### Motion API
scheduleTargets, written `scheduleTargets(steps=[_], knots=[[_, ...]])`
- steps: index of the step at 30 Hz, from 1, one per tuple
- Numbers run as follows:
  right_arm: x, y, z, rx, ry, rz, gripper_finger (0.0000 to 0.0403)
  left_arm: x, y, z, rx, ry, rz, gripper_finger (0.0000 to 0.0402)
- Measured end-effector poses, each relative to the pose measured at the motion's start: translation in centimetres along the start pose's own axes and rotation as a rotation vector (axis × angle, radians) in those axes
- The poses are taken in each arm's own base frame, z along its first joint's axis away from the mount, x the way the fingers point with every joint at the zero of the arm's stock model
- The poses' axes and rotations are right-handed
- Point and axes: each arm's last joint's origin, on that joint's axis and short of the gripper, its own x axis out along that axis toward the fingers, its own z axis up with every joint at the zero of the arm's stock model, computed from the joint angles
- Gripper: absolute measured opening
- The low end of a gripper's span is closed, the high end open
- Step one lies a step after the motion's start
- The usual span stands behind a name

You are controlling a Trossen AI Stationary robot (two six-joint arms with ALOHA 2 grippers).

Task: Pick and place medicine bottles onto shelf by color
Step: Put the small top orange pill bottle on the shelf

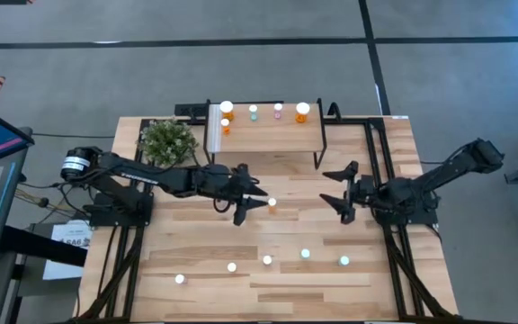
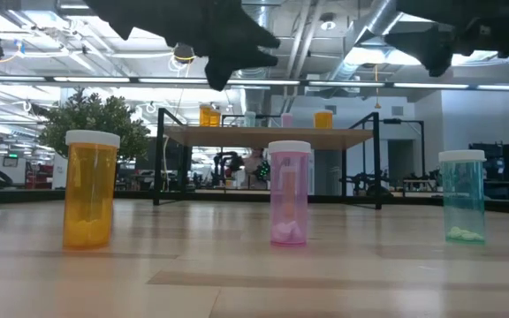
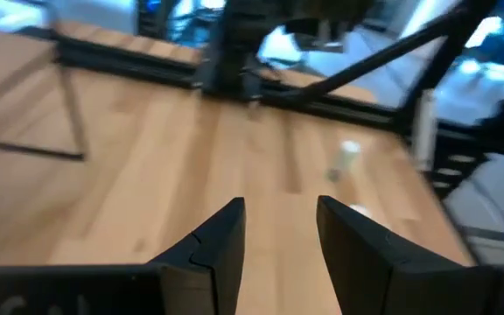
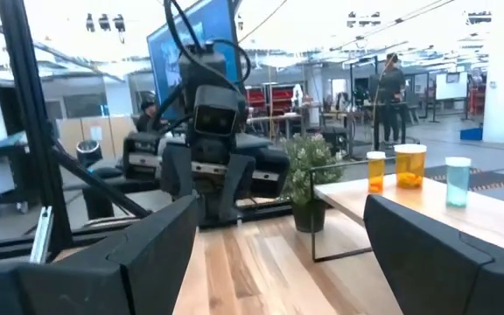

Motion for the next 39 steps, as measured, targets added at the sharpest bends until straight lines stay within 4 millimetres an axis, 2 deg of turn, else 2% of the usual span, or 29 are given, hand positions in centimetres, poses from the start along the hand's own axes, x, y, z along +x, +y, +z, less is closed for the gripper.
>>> scheduleTargets(steps=[8,23,28,34,39], knots=[[-0.5,-0.3,0.2,0.005,0.0,0.009,0.0352,0.0,0.5,0.1,0.002,-0.043,0.177,0.013],[-0.5,-0.3,0.1,-0.007,0.009,0.009,0.0351,0.2,0.1,-0.7,0.005,0.026,0.154,0.0135],[-0.5,-0.3,0.1,-0.009,0.009,0.005,0.0351,1.1,0.4,-1.9,-0.012,0.074,0.158,0.0177],[-0.5,-0.3,0.1,-0.003,0.009,0.005,0.0348,4.1,1.0,-4.1,-0.032,0.162,0.161,0.0242],[-0.5,-0.3,0.1,-0.002,0.01,0.005,0.035,5.9,1.2,-4.8,-0.018,0.203,0.17,0.0269]])
